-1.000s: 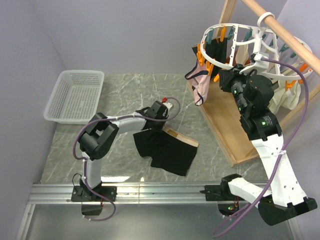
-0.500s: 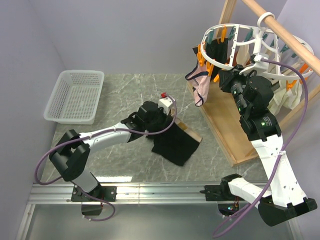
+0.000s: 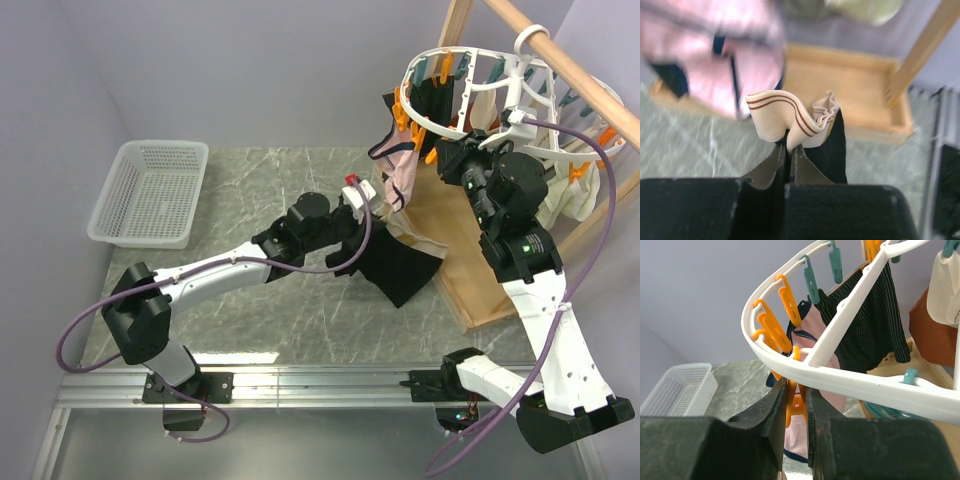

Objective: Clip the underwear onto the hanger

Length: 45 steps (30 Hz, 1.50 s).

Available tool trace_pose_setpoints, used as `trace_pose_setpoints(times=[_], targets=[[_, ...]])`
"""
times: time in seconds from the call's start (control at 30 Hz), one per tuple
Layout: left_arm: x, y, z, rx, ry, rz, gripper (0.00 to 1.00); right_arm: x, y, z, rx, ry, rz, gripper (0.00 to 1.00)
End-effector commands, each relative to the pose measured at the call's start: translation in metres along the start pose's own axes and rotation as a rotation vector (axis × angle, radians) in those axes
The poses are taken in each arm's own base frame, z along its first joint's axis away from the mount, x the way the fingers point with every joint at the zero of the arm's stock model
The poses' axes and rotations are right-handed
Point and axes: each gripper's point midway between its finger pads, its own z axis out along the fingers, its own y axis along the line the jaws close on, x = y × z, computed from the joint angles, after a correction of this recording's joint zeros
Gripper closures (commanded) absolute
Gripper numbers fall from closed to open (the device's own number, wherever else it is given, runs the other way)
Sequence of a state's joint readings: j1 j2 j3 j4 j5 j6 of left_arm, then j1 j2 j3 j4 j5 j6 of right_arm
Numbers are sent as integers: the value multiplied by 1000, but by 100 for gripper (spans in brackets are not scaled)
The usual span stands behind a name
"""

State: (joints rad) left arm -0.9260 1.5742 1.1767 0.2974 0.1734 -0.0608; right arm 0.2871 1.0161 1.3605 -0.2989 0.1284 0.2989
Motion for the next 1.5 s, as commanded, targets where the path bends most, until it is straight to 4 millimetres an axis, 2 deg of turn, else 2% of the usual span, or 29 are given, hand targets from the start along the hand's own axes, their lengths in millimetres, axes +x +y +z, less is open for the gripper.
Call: trace_pose_setpoints(times=[0.0,0.07,0.1,0.27,0.6,1.1,1.47], targets=[[-71,-26,5,79,-132,1,100,5,10,-7,-57,25,9,100],[-72,-31,12,86,-108,-16,100,5,10,-6,-54,28,10,100],[-90,-32,14,84,-140,-11,100,3,11,-6,-59,25,14,100],[-109,-37,27,100,-182,-2,100,3,12,-7,-64,24,20,100],[-111,-37,53,113,-189,-21,100,3,12,-9,-68,22,19,100],[-144,-23,60,87,-284,-15,100,8,8,-11,-58,26,-5,100],[-157,-18,64,92,-313,-20,100,10,8,-10,-62,30,-8,100]])
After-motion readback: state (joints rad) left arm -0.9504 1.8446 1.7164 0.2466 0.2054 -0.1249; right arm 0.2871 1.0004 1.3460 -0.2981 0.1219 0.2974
